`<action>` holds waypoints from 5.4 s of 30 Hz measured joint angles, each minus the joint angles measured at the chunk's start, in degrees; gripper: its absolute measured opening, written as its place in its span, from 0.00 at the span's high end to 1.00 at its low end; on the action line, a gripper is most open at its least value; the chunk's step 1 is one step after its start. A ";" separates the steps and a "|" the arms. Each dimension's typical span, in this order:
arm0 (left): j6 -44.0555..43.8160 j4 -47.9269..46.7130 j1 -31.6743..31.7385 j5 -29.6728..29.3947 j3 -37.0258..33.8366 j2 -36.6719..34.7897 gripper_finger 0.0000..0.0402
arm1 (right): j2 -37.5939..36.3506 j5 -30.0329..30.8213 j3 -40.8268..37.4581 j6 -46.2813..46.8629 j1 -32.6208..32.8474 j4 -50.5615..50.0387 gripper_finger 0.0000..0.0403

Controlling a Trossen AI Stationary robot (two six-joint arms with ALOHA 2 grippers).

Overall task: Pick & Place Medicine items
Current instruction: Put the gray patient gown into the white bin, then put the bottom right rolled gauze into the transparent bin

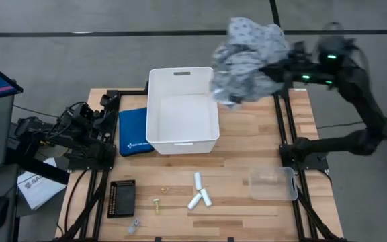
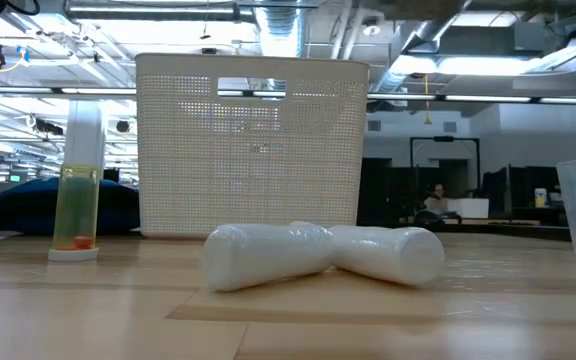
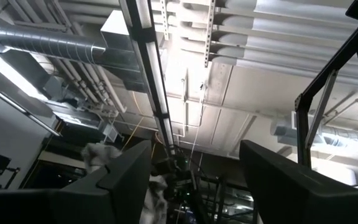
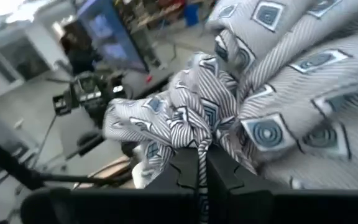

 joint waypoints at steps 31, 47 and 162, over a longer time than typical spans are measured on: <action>-0.25 -0.23 0.00 -0.20 -0.02 0.00 0.45 | 36.57 -2.85 8.47 -10.38 2.45 1.95 0.80; -8.31 -6.98 -0.02 0.42 -0.02 0.00 0.44 | 18.96 -7.82 8.49 -2.43 2.24 -1.89 0.37; -22.94 -13.28 -6.56 2.75 -0.02 -0.02 0.40 | 58.95 29.73 16.60 57.98 69.07 -16.34 0.82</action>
